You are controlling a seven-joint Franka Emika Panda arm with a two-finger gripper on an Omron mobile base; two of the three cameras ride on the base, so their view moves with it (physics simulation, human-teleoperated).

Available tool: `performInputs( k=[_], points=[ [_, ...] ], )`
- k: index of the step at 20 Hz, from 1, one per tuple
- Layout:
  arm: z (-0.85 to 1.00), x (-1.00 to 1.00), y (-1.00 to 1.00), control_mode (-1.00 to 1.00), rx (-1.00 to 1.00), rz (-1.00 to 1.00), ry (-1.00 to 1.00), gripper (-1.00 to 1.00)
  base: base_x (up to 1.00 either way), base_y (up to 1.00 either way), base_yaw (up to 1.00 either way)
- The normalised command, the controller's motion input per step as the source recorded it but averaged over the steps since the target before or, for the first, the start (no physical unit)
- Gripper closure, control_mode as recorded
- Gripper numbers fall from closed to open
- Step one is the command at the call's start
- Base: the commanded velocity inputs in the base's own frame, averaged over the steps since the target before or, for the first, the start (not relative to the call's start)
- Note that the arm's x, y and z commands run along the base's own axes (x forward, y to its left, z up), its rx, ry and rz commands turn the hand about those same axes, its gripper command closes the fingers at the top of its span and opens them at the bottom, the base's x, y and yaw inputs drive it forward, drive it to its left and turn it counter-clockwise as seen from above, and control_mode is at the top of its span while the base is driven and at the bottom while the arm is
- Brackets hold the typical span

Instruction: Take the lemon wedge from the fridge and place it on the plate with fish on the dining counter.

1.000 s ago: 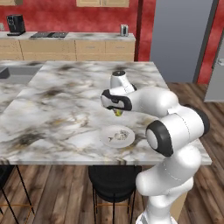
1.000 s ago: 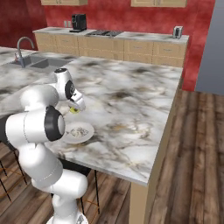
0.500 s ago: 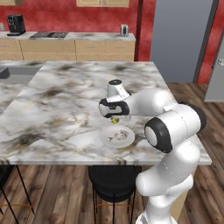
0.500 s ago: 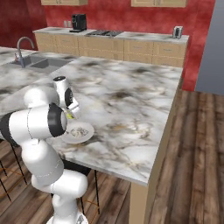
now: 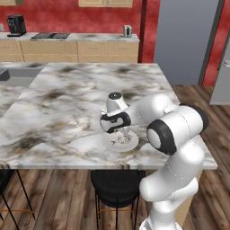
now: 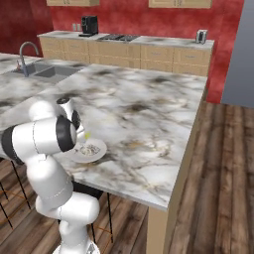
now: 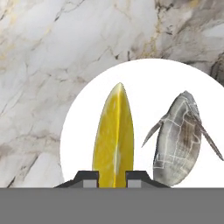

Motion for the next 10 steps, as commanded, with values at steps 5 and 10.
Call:
performInputs(
  k=[5,10],
  points=[
    [-0.30,0.03,0.00,-1.00,0.01,-0.12,-0.07,1.00,0.00,0.00,0.00],
    [-0.14,0.20,0.00,-1.00,0.02,-0.05,0.00,1.00,0.00,0.00,0.00]
  ],
)
